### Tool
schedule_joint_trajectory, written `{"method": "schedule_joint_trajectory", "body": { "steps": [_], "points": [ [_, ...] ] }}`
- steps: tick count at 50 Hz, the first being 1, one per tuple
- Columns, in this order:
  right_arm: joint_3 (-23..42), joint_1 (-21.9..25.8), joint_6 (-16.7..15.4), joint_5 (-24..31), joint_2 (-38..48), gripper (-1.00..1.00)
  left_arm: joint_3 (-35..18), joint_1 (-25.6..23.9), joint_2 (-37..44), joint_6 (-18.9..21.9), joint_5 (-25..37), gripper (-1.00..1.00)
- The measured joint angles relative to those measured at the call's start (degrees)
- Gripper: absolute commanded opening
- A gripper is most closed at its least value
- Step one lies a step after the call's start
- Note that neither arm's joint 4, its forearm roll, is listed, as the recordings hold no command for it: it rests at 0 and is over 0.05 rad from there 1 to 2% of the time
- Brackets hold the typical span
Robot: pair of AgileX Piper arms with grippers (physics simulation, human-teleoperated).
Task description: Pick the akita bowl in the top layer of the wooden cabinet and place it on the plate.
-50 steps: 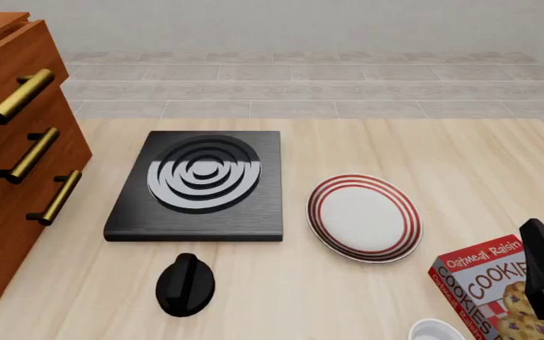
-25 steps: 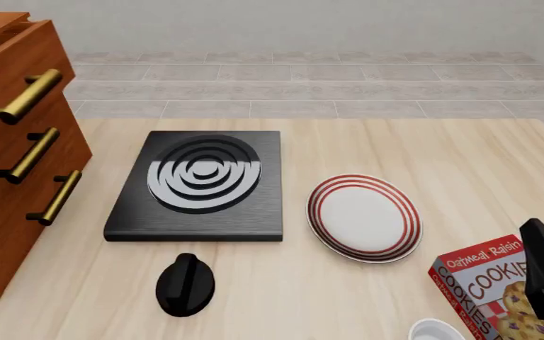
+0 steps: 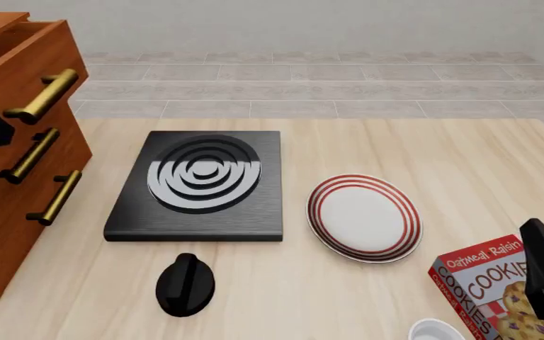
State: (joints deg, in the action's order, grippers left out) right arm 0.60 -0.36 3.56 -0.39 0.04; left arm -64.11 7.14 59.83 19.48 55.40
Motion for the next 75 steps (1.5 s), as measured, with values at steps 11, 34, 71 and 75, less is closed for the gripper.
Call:
{"method": "schedule_joint_trajectory", "body": {
  "steps": [11,34,71,75],
  "points": [
    [0.02,0.02,0.0,-0.02,0.0,1.0,-0.07,-2.88,0.71,-0.71,-0.17,1.0],
    [0.06,0.04,-0.06,-0.05,-0.01,1.0,-0.65,-7.91,2.15,-1.74,-0.53,1.0],
    [0.15,-0.06,0.11,-0.07,-0.01,1.0,-3.29,-12.96,5.3,-1.5,-0.65,1.0],
    [0.16,-0.07,0.12,-0.07,-0.01,1.0,-3.53,-13.63,5.65,-1.7,-0.78,1.0]
  ]
}}
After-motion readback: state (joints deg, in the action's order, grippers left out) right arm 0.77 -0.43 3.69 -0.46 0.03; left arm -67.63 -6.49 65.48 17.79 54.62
